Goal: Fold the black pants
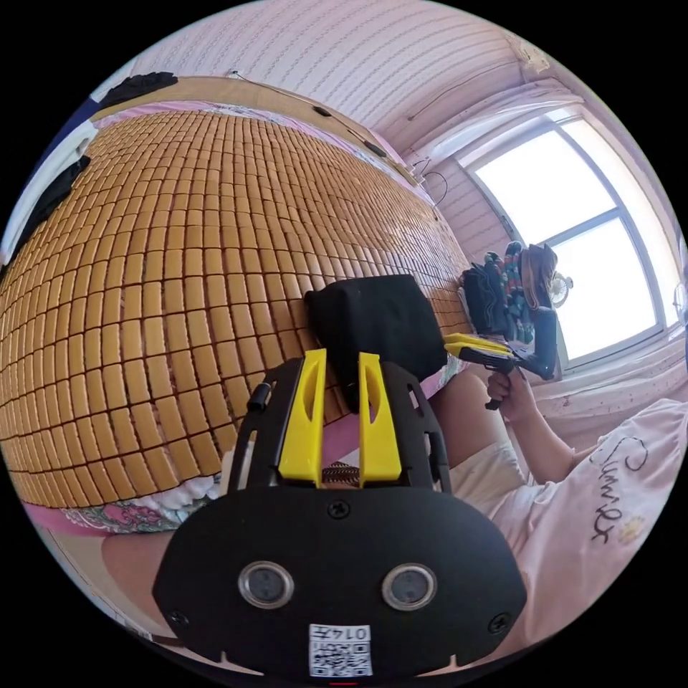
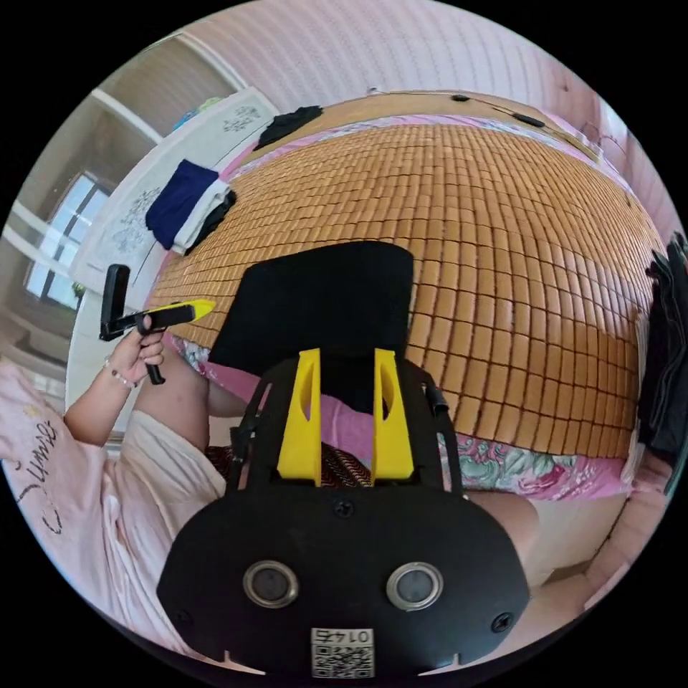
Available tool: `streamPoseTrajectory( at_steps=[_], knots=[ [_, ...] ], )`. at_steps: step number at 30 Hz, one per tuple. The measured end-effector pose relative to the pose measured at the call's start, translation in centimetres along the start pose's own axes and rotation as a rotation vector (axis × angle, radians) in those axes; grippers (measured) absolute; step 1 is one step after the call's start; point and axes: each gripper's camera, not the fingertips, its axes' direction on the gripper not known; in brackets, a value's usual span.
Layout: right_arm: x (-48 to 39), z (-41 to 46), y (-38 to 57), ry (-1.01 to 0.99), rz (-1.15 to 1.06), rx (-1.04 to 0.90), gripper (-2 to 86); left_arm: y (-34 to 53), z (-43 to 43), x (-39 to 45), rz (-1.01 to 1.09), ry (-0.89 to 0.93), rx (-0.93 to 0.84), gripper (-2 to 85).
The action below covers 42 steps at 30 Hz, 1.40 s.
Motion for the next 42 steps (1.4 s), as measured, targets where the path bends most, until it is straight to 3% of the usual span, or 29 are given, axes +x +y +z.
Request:
streamPoseTrajectory(
  at_steps=[4,10,18,27,30,32,35,39,42],
  knots=[
    [1.5,2.0,0.0,-0.105,0.109,-0.022,10.2,-2.1,4.0,0.9,-0.021,0.033,-0.036,8.8],
    [-0.3,3.3,-1.7,-0.100,0.047,-0.076,6.5,-3.1,7.7,2.3,-0.003,0.017,-0.116,6.7],
    [-3.1,5.4,-12.6,0.364,-0.242,-0.225,4.8,-11.1,11.9,7.5,0.096,-0.057,-0.151,5.0],
    [8.9,5.4,-24.6,0.685,-0.086,-0.448,3.7,-31.0,25.0,22.2,0.400,-0.135,-0.137,5.0],
    [14.9,3.7,-25.8,0.826,0.167,-0.422,4.3,-36.5,30.8,28.3,0.458,-0.131,-0.147,5.4],
    [17.3,-0.2,-25.4,0.730,0.427,-0.233,4.1,-40.4,34.6,33.7,0.472,-0.120,-0.143,7.2],
    [14.8,-3.8,-23.1,0.488,0.438,0.058,3.6,-42.0,34.9,40.4,0.551,-0.107,-0.131,10.2],
    [8.1,-3.6,-19.6,0.320,0.342,0.105,3.0,-38.4,31.0,43.6,0.699,-0.201,-0.115,10.4],
    [0.6,-1.7,-15.6,0.248,0.324,0.096,1.9,-32.6,26.0,42.5,0.727,-0.447,-0.159,9.9]
  ],
)
